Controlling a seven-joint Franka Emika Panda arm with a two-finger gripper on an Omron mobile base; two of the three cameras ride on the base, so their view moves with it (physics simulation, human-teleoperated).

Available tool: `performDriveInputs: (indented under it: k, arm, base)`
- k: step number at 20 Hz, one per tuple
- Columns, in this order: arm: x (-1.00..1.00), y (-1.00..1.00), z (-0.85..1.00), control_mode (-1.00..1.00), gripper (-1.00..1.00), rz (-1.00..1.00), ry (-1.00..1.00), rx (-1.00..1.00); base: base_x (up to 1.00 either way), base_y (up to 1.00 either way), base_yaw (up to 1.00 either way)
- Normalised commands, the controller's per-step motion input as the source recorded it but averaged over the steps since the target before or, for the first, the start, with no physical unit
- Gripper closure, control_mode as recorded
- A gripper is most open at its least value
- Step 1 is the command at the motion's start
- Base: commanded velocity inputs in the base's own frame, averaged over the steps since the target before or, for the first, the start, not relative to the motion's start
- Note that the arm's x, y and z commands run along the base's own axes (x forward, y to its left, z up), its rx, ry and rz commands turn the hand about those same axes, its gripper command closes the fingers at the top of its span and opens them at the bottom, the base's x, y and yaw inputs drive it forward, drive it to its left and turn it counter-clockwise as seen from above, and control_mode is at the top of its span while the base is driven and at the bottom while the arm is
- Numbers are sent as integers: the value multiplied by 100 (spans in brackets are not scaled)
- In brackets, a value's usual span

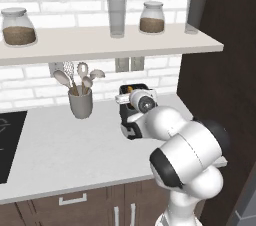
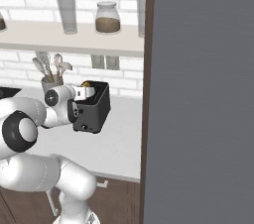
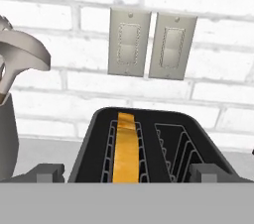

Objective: Start the toaster. Once the lever pops up, take the bread to the plate on the dining counter.

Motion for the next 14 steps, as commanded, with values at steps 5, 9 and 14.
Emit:
performDriveInputs:
  k: [5,9,14]
  arm:
    - [8,0,-1,-100,-100,0,0,0]
    - [6,0,-3,-100,-100,0,0,0]
    - [4,0,-11,-100,-100,0,0,0]
  base:
    - [0,0,0]
    - [0,0,0]
    - [0,0,0]
